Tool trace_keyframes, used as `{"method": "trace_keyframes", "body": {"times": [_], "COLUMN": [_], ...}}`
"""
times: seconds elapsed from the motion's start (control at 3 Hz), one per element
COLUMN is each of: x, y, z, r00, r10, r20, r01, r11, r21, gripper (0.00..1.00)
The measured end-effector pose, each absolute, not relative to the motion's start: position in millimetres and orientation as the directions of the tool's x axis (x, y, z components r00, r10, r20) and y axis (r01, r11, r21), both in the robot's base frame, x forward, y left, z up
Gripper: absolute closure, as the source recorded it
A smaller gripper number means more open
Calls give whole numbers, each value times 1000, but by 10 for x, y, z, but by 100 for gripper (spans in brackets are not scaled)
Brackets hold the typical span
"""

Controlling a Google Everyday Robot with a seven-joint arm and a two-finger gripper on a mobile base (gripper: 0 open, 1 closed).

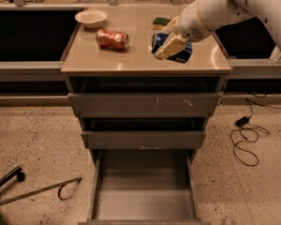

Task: Place pepsi can into bottom drawer

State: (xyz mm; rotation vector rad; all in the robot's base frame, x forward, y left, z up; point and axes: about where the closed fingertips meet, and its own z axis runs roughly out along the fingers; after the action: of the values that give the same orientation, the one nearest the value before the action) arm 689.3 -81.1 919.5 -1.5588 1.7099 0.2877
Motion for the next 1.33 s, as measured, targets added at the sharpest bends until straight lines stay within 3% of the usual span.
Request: {"method": "trace_keyframes", "body": {"times": [1.0,1.33], "x": [5901,5592], "y": [-878,-755], "z": [9073,8417], "r00": [50,40], "r10": [-704,-685], "r20": [-708,-728], "r01": [-891,-918], "r11": [289,262], "r21": [-350,-297], "gripper": [100,100]}}
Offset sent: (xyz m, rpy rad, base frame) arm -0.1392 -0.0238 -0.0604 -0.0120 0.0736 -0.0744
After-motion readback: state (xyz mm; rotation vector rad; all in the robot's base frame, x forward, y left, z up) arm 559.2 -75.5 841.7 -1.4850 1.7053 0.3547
